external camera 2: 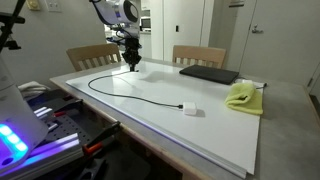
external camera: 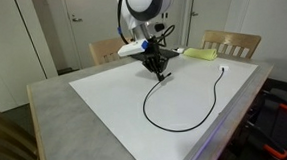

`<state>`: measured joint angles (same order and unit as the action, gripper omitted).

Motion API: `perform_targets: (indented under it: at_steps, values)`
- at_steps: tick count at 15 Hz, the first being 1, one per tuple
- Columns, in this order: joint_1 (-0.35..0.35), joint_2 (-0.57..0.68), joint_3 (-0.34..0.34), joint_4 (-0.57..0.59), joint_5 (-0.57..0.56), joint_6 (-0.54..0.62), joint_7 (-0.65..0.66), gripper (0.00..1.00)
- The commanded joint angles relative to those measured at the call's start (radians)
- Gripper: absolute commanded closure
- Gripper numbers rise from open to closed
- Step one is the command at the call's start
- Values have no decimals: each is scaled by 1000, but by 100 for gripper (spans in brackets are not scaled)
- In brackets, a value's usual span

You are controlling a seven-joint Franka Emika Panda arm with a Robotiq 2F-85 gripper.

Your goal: Put the charger in a circle

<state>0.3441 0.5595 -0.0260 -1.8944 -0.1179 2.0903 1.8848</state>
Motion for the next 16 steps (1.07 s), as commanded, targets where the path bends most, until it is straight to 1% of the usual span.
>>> perform_targets:
  at_steps: [1, 3, 6, 9, 12, 16]
  values:
    - [-39, 7, 9, 16, 32, -5, 40, 99]
    - [-49, 14, 0, 26, 42, -6, 98, 99]
    - [-60, 25, -18, 43, 52, -12, 227, 99]
    - [-80, 33, -23, 50, 67, -9, 327, 99]
    - [-103, 31, -34, 29, 83, 4, 429, 99]
    - [-155, 8, -47, -21, 155, 43, 547, 99]
